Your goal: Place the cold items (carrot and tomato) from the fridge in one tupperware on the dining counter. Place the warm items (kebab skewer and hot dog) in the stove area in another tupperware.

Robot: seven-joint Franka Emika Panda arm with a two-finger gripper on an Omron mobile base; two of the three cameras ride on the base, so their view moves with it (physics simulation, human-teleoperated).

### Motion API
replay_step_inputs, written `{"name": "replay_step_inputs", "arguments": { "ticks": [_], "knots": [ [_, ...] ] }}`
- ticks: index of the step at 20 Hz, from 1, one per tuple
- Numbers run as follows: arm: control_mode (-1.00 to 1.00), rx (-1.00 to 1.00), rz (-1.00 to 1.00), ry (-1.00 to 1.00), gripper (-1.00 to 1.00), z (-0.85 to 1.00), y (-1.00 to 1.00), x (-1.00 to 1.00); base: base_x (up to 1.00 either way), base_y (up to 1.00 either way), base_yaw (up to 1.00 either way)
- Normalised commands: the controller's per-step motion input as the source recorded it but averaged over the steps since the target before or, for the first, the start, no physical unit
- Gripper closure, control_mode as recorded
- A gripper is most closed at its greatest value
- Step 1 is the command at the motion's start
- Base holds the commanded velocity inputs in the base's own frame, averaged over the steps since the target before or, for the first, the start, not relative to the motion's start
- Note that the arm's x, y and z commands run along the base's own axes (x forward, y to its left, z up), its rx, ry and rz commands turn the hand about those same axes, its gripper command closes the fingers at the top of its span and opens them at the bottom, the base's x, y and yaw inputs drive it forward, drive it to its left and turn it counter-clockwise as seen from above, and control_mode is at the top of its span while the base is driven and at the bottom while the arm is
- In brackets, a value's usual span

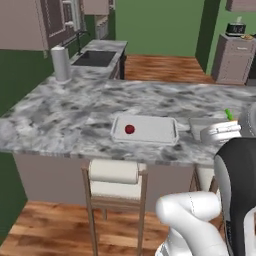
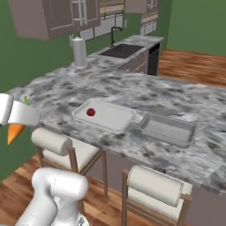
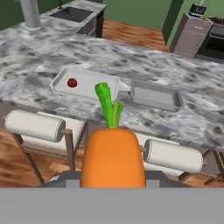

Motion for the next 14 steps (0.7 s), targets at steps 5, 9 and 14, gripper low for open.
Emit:
{"name": "replay_step_inputs", "arguments": {
  "ticks": [5, 9, 14],
  "knots": [
    [1.00, 0.00, 0.00, 0.00, 1.00, 0.00, 0.00, 0.00, 0.62, 0.27, -0.44],
    [1.00, 0.00, 0.00, 0.00, 1.00, 0.00, 0.00, 0.00, 0.82, 0.45, -0.37],
    [1.00, 0.00, 0.00, 0.00, 1.00, 0.00, 0.00, 0.00, 0.99, 0.31, -0.20]
  ]
}}
